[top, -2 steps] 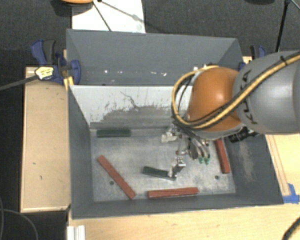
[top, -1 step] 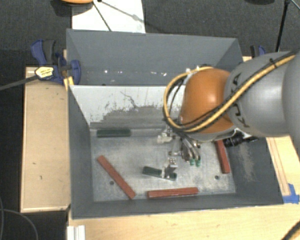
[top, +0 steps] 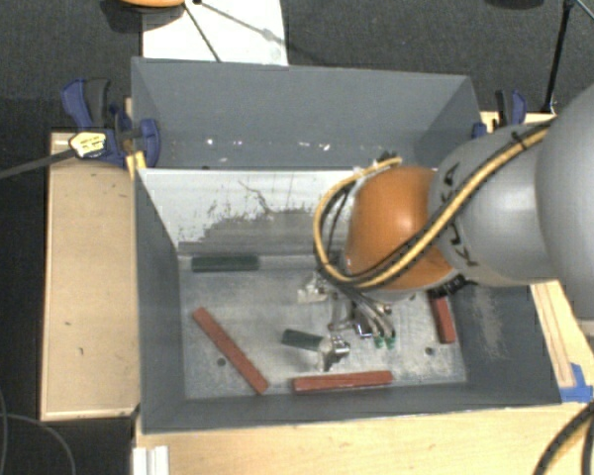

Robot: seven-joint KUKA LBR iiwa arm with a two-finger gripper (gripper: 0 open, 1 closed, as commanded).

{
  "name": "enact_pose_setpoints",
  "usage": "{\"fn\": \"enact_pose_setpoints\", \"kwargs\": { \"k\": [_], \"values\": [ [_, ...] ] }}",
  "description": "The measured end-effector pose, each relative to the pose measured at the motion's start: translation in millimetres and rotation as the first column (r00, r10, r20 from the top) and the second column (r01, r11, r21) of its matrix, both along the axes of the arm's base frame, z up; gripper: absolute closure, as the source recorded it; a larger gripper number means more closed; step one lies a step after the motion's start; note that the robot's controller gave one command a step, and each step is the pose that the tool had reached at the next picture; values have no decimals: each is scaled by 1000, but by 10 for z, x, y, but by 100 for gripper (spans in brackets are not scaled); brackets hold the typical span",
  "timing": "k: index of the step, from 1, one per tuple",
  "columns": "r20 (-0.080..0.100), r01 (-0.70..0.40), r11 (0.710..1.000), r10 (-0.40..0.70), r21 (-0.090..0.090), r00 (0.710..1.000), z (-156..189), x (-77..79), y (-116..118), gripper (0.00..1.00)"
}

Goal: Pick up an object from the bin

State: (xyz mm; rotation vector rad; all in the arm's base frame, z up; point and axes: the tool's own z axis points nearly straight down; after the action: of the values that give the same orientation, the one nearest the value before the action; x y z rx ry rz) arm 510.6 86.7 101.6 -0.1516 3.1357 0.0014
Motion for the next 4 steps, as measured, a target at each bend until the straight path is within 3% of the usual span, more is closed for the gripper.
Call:
{"fn": "enact_pose_setpoints", "kwargs": {
  "k": [1, 4],
  "values": [
    [10, 219, 976, -219, 4, 976, -268, 20, 77, 100],
    [2, 218, 976, -218, 1, 976, -192, 8, 76, 100]
  ]
}}
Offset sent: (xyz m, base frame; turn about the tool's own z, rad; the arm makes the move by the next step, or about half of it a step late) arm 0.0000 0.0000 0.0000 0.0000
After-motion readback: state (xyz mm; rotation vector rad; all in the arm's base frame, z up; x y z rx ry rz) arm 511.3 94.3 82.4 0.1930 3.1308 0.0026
